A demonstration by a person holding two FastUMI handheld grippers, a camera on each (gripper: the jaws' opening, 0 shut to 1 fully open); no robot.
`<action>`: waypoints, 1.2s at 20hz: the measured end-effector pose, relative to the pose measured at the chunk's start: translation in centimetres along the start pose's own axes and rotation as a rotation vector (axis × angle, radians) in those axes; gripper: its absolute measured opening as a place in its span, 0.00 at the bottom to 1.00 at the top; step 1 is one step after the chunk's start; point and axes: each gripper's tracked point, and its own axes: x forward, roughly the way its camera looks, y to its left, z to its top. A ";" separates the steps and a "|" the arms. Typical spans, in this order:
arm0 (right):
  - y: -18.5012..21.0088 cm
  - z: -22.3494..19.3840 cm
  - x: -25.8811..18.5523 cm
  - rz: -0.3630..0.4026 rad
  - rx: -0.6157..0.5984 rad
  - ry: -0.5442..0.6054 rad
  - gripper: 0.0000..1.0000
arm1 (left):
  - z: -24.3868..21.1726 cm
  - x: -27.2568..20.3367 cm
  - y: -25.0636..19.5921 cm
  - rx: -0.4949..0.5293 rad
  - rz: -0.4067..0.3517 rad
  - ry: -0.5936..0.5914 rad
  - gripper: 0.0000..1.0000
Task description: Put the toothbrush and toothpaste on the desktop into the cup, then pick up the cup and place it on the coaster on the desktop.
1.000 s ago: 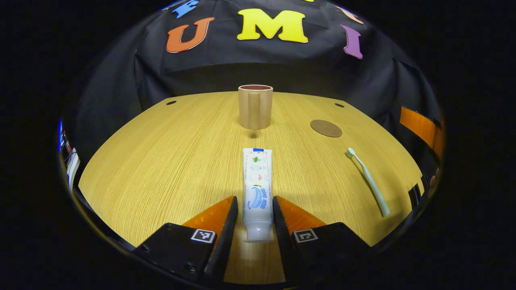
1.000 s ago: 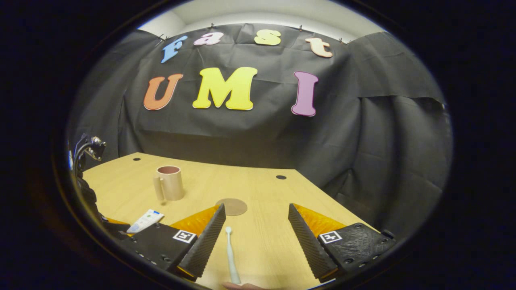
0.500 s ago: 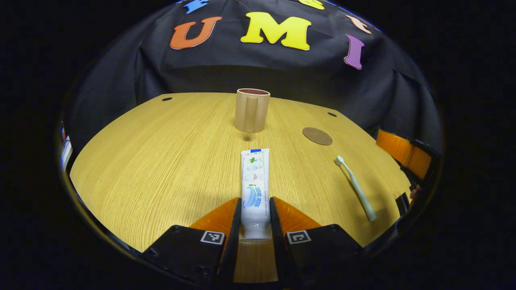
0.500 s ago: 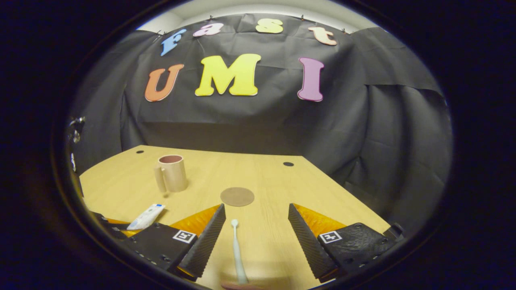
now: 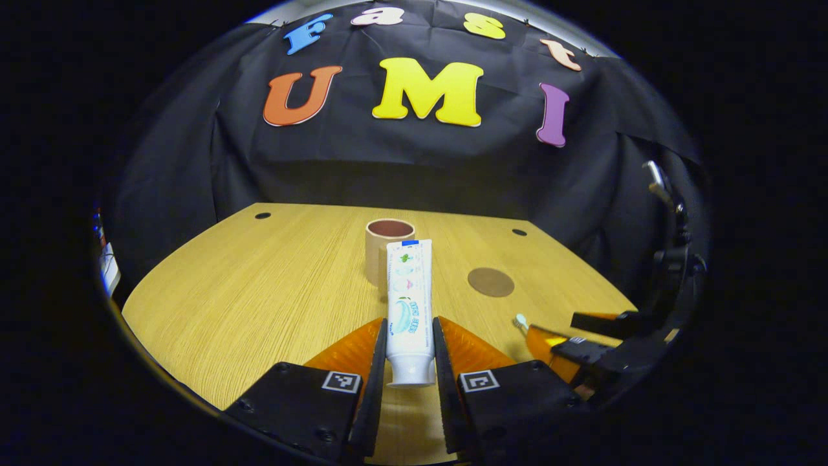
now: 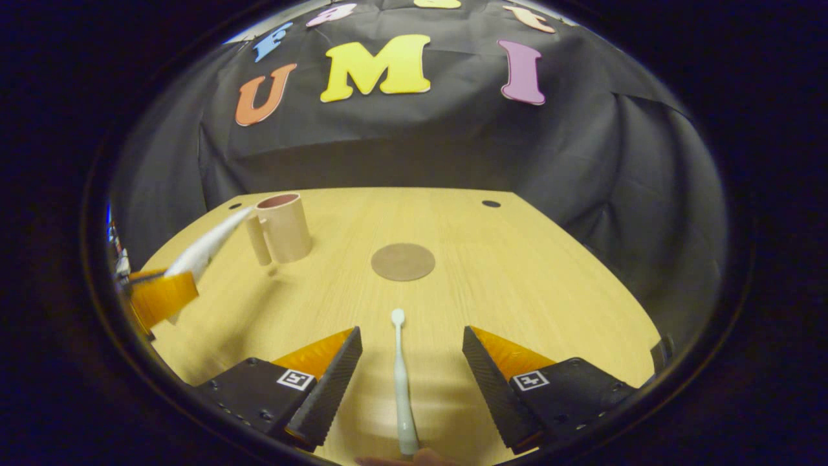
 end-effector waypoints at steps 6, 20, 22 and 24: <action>0.5 -1.4 1.9 -0.021 -0.093 0.065 0.95 | 5.1 -1.0 -1.2 -0.016 -0.043 -0.139 0.42; 0.8 -2.1 3.2 0.117 0.060 0.167 0.26 | 4.0 -0.4 0.2 0.016 -0.013 -0.123 0.37; 0.8 -2.0 3.5 0.128 0.112 0.162 0.14 | 3.8 -0.4 0.0 0.028 -0.018 -0.126 0.41; 0.8 -1.9 3.5 0.130 0.147 0.174 0.01 | 3.9 -0.5 -0.3 0.039 -0.022 -0.132 0.42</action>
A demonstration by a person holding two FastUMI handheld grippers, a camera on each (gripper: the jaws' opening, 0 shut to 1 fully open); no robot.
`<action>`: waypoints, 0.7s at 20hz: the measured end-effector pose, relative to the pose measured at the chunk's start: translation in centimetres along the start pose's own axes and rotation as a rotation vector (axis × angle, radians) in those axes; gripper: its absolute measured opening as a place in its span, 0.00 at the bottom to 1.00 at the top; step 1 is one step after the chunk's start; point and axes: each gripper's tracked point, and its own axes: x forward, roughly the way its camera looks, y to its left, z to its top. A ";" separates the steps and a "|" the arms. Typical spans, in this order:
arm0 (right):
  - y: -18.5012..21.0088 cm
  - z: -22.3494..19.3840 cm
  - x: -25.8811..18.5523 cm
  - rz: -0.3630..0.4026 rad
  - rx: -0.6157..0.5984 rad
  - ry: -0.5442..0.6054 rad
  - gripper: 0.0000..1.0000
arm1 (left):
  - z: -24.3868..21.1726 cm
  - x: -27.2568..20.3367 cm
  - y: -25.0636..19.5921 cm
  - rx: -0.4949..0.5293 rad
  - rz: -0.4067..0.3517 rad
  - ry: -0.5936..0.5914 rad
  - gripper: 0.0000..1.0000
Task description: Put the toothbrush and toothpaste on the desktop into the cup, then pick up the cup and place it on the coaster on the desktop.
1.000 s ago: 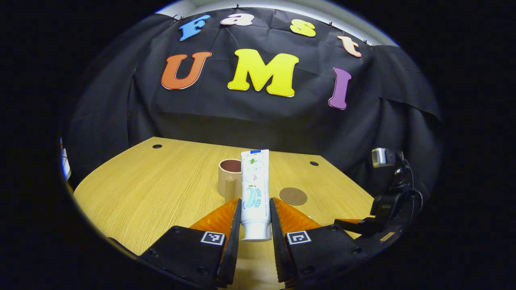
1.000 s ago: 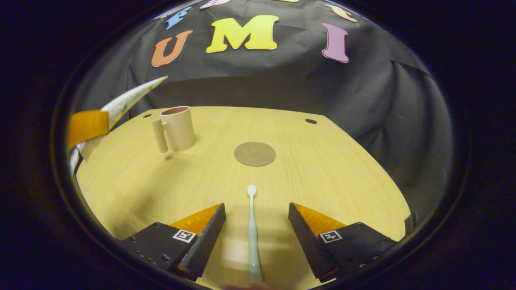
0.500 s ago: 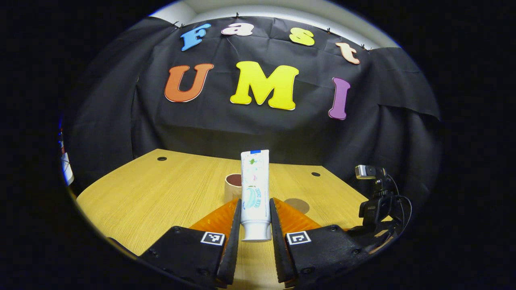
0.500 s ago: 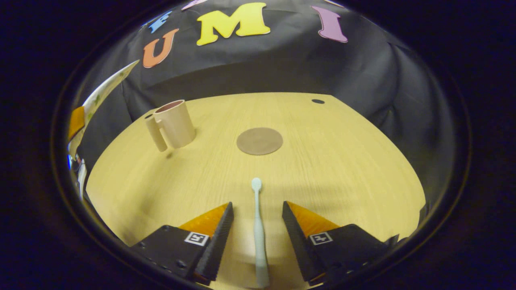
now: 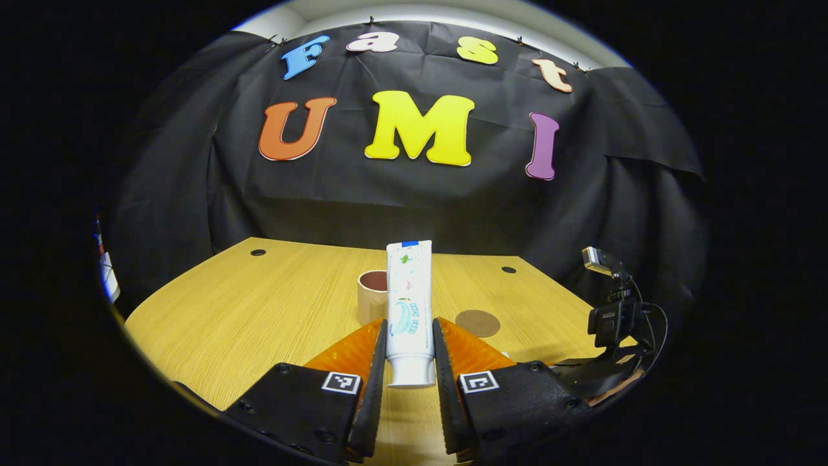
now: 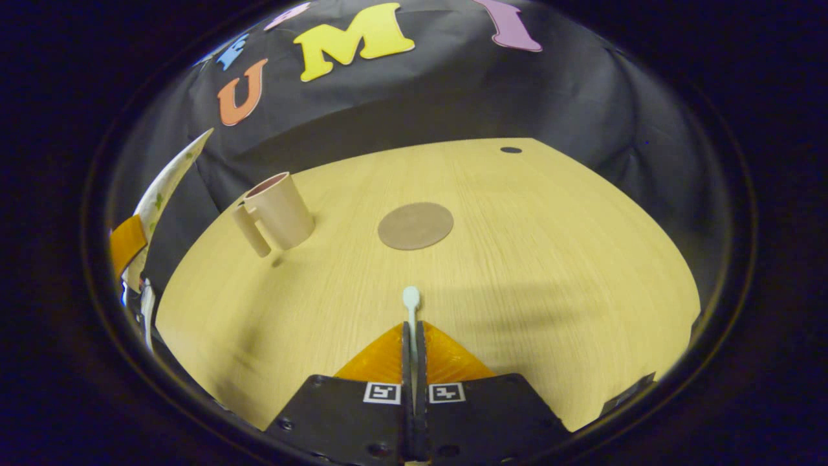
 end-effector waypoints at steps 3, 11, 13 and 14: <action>0.1 -0.1 -0.3 -0.001 -0.016 -0.014 0.01 | -0.3 0.1 0.0 -0.005 -0.006 0.009 0.42; 1.4 3.0 -6.3 0.035 -0.097 -0.248 0.01 | 0.3 0.2 1.1 -0.010 0.015 -0.001 0.41; 2.0 4.2 -8.7 0.039 -0.132 -0.332 0.01 | 0.3 0.3 1.2 -0.005 0.015 -0.008 0.41; 2.2 4.8 -9.9 0.037 -0.149 -0.373 0.01 | 0.3 0.3 1.3 -0.009 0.013 -0.005 0.42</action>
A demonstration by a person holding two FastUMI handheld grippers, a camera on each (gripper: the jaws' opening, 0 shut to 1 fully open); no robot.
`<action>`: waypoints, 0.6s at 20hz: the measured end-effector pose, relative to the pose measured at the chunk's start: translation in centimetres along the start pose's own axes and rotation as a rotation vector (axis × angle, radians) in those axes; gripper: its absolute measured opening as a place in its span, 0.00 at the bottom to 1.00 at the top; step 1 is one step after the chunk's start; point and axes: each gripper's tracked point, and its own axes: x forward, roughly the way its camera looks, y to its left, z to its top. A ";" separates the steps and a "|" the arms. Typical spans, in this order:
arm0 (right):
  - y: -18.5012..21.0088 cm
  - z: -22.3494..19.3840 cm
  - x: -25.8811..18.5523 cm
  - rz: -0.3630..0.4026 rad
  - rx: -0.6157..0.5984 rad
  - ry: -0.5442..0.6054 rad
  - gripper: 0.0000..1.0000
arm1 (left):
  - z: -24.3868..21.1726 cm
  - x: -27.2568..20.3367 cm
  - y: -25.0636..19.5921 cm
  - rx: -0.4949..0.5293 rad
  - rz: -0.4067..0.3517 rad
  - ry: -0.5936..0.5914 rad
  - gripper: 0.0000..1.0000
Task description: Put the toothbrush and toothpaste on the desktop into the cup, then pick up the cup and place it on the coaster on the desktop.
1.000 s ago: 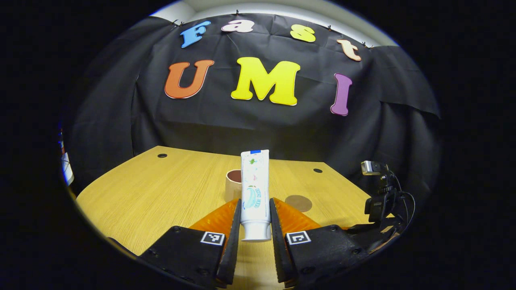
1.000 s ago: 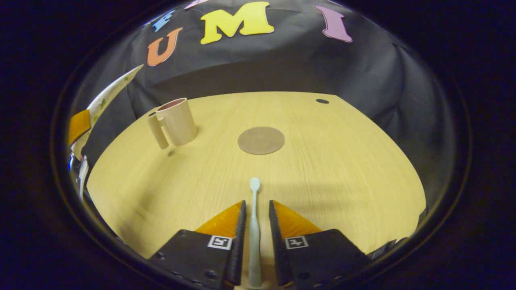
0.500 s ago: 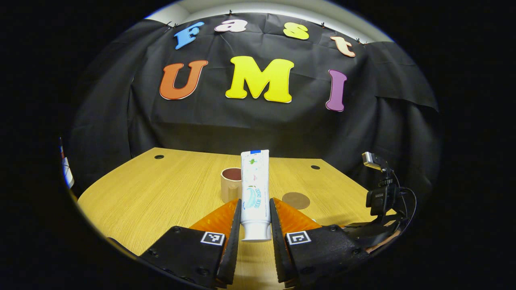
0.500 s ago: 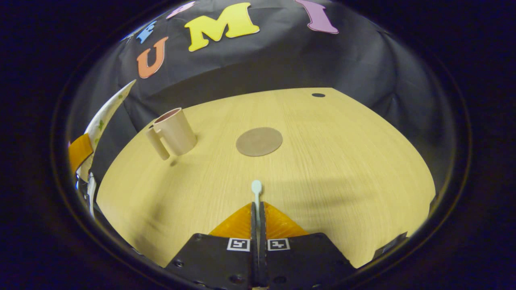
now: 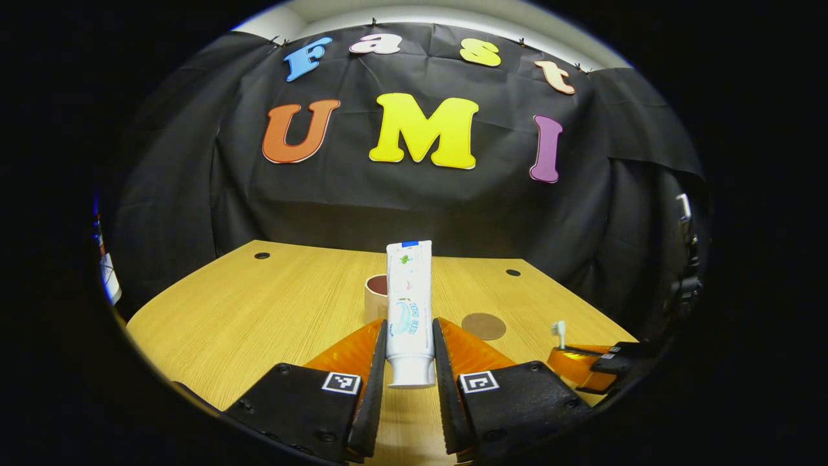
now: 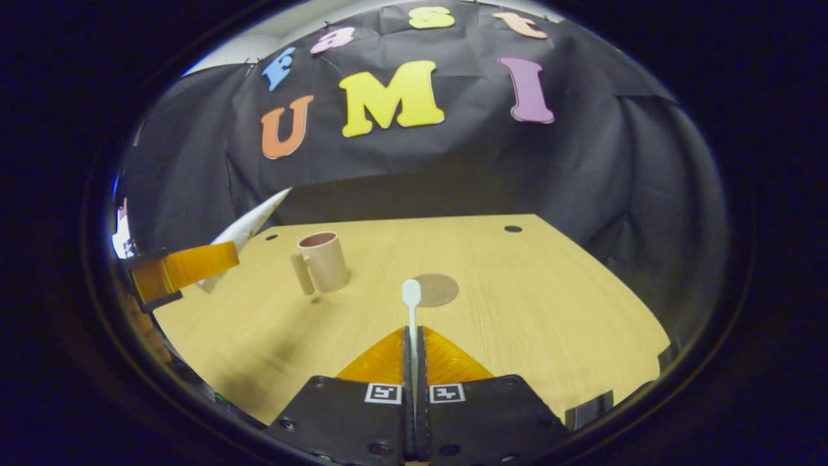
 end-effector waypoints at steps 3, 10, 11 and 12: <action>0.3 1.8 -2.0 -0.009 -0.034 -0.077 0.01 | -0.3 0.0 -0.4 -0.009 -0.018 0.011 0.42; 0.8 2.6 -3.7 0.042 -0.047 -0.123 0.00 | 0.7 0.1 -0.6 0.000 -0.035 -0.041 0.42; 0.6 2.6 -3.7 0.042 -0.045 -0.126 0.00 | 0.6 0.1 -0.3 -0.004 -0.029 -0.034 0.42; 0.4 2.6 -3.8 0.044 -0.037 -0.130 0.00 | 0.5 0.2 -0.1 -0.006 -0.023 -0.023 0.42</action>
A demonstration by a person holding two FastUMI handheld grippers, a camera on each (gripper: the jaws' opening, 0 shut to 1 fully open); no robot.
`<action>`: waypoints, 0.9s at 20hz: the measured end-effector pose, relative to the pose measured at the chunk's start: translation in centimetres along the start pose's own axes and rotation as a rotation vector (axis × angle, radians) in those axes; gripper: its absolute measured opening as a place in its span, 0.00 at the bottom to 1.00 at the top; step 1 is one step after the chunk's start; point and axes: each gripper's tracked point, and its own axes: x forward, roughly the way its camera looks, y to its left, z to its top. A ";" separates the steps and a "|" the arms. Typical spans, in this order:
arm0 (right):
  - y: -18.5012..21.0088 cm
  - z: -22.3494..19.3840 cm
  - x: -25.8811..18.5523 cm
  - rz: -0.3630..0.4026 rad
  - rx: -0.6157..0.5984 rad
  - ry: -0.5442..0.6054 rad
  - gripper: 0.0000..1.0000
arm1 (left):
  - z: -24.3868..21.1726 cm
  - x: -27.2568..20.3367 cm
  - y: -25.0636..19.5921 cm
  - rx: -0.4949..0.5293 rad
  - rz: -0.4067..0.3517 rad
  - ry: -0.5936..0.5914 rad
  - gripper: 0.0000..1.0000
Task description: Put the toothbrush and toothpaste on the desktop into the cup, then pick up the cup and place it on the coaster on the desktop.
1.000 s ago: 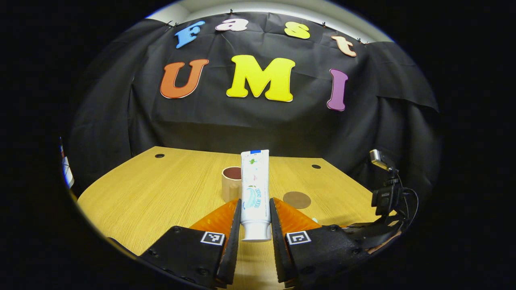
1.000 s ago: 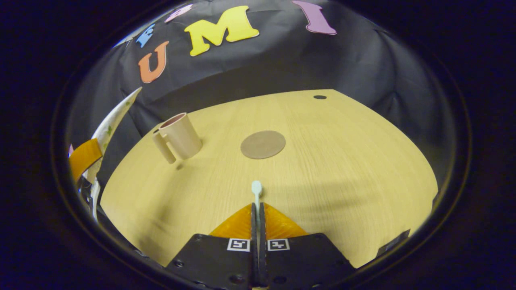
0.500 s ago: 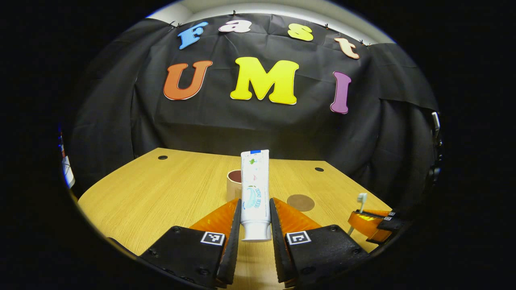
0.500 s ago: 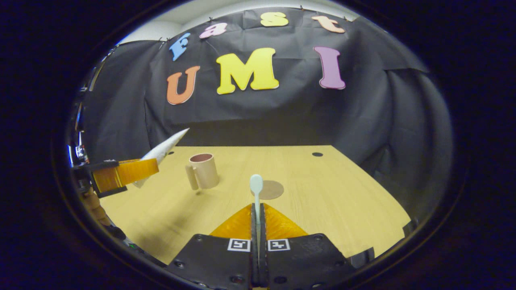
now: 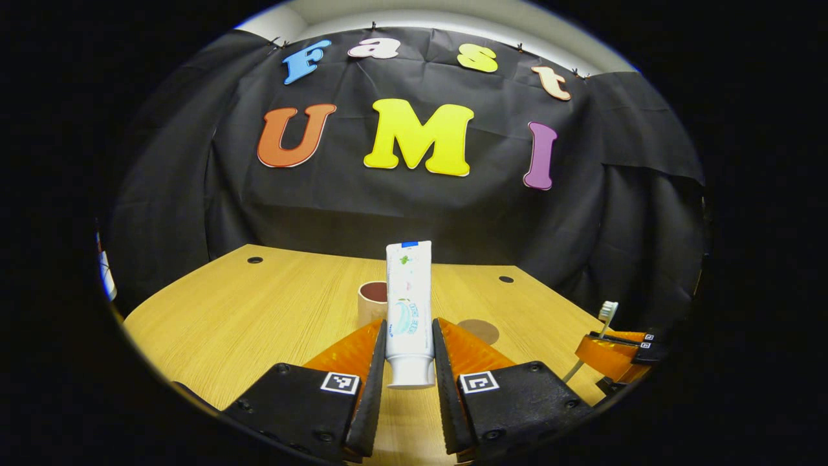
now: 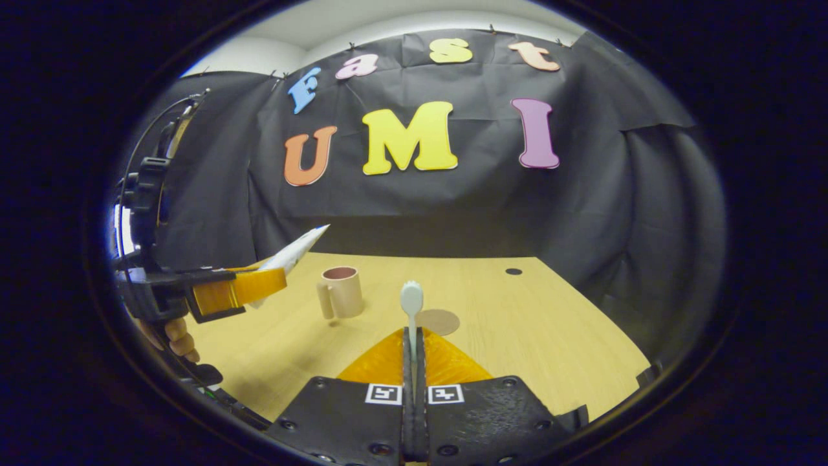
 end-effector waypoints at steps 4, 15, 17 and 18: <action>-0.8 0.7 -0.6 -0.005 0.035 -0.035 0.00 | 2.4 1.7 1.5 0.022 0.033 -0.025 0.43; -3.6 0.7 -0.7 -0.031 0.093 -0.085 0.00 | 7.0 12.7 2.4 0.016 -0.016 -0.108 0.43; -4.1 0.5 -0.7 -0.034 0.091 -0.080 0.00 | 6.4 14.5 2.3 0.008 -0.025 -0.103 0.43; -4.4 0.4 -0.7 -0.038 0.089 -0.079 0.00 | 6.4 15.2 2.3 -0.001 -0.025 -0.116 0.43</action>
